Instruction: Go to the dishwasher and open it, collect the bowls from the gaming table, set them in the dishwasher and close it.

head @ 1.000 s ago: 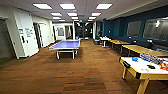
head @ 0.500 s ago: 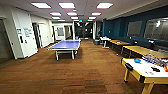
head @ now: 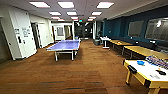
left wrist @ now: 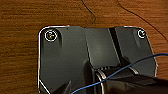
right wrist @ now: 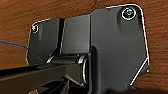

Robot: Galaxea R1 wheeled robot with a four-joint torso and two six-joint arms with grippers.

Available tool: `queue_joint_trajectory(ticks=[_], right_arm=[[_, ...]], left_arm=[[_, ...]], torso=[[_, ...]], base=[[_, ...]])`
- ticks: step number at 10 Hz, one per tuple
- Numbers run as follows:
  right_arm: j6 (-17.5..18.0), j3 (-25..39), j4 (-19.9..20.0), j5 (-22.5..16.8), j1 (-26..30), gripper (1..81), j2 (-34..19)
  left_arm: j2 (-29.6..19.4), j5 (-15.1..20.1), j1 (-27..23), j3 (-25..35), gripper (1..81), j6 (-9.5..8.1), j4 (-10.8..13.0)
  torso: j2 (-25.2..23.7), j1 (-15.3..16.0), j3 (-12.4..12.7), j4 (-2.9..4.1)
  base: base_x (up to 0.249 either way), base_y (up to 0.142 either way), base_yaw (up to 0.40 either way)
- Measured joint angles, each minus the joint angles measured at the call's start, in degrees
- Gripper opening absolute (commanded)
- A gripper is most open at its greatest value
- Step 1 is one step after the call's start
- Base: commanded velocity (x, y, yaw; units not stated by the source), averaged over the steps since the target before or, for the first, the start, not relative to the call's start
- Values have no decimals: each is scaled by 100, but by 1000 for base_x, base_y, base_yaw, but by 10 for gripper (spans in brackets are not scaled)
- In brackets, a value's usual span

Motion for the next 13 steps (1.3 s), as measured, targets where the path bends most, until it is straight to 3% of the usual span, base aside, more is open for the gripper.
queue_joint_trajectory(ticks=[6,13], right_arm=[[0,-2,0,23,41,811,0],[0,-2,-1,2,6,811,0]], left_arm=[[1,-15,-59,0,811,1,0],[1,-1,5,0,811,1,0]], torso=[[2,9,-2,0],[2,-2,-2,0]], base=[[173,0,0],[0,0,0]])
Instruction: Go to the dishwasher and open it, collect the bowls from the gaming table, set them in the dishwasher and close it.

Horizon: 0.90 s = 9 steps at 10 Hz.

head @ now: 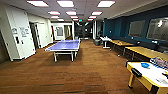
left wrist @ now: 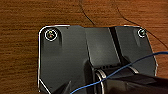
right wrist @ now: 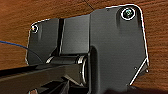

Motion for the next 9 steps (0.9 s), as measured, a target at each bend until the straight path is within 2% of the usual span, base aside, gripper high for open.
queue_joint_trajectory(ticks=[9], right_arm=[[0,0,0,1,-4,811,0]], left_arm=[[0,1,-5,0,811,7,0]], torso=[[0,0,0,0]], base=[[0,0,0]])
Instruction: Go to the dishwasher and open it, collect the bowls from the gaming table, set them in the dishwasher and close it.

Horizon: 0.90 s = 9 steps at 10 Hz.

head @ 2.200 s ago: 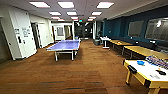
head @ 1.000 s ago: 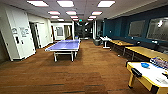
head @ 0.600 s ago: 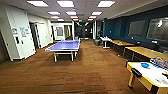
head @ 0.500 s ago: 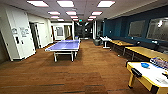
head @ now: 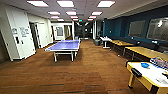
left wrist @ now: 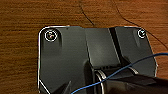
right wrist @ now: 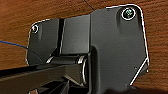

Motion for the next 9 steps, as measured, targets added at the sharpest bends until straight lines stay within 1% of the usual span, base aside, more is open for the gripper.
queue_joint_trajectory(ticks=[3,9], right_arm=[[0,0,0,0,1,811,0],[-1,2,-5,-11,0,811,2]], left_arm=[[0,0,0,0,811,0,0],[0,7,0,0,811,0,0]], torso=[[0,0,0,0],[0,0,0,0]], base=[[0,0,32],[0,0,138]])
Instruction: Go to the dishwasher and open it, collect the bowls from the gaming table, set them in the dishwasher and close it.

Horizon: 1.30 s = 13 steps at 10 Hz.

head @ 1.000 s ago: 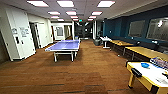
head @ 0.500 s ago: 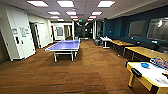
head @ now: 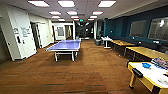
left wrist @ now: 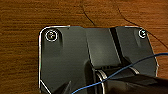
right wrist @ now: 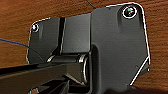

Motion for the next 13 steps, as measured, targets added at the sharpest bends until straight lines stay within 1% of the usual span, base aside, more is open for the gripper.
queue_joint_trajectory(ticks=[3,5,8,13], right_arm=[[0,0,-2,5,17,811,-5],[0,0,-2,11,28,811,-2],[0,0,-2,2,12,811,-2],[0,-2,-2,2,12,811,-2]], left_arm=[[-1,4,7,0,811,0,1],[0,2,20,2,811,2,1],[0,0,0,2,811,13,1],[0,4,0,2,811,13,1]], torso=[[0,0,0,0],[0,0,0,0],[0,0,0,0],[0,0,0,0]], base=[[0,0,145],[0,0,-90],[0,0,-323],[0,0,-384]])
